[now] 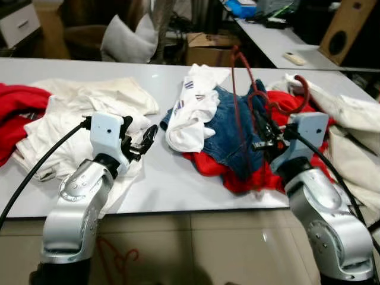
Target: Hang hanger
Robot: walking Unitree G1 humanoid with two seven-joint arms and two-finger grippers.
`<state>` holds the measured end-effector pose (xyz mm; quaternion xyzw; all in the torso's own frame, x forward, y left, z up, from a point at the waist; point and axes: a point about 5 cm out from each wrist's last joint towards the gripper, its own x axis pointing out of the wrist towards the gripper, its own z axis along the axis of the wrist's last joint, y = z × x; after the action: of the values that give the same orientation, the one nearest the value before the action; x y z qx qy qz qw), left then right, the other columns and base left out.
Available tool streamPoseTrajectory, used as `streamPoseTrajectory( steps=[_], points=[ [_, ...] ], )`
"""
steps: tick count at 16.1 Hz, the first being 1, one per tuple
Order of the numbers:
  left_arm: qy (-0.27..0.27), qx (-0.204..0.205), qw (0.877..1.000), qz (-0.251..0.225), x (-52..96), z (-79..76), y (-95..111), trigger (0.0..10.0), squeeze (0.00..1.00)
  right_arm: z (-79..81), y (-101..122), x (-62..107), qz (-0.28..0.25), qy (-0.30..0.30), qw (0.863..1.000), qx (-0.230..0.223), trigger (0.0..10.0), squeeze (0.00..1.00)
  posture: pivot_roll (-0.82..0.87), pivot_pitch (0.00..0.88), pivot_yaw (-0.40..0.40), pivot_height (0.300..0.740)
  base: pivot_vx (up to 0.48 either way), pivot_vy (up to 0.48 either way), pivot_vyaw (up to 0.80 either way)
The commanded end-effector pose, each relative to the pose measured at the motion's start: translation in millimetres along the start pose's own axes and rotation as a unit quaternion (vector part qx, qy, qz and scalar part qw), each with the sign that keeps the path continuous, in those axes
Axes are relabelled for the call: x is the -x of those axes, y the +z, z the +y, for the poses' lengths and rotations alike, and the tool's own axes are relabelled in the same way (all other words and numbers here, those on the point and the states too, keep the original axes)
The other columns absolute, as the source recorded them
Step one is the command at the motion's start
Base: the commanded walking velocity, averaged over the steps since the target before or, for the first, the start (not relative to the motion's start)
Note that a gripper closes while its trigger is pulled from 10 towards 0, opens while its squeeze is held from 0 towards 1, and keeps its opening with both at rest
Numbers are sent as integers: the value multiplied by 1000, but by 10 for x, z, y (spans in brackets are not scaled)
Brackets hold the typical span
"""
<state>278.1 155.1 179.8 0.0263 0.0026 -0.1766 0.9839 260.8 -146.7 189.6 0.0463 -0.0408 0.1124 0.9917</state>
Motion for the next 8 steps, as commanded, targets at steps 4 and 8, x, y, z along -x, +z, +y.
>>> streamPoseTrajectory(
  steps=[4,8],
  points=[
    [-7,-15,1000,3,-24,-18,19,10000,0,-28,-8,1,-3,-12,1000,-15,10000,0,-59,0,-7,710,0,381,0],
    [-6,-17,1000,5,-29,-19,20,10000,0,-23,-40,-7,15,-10,1000,-21,10000,0,-55,0,-13,710,0,381,0]
  ],
)
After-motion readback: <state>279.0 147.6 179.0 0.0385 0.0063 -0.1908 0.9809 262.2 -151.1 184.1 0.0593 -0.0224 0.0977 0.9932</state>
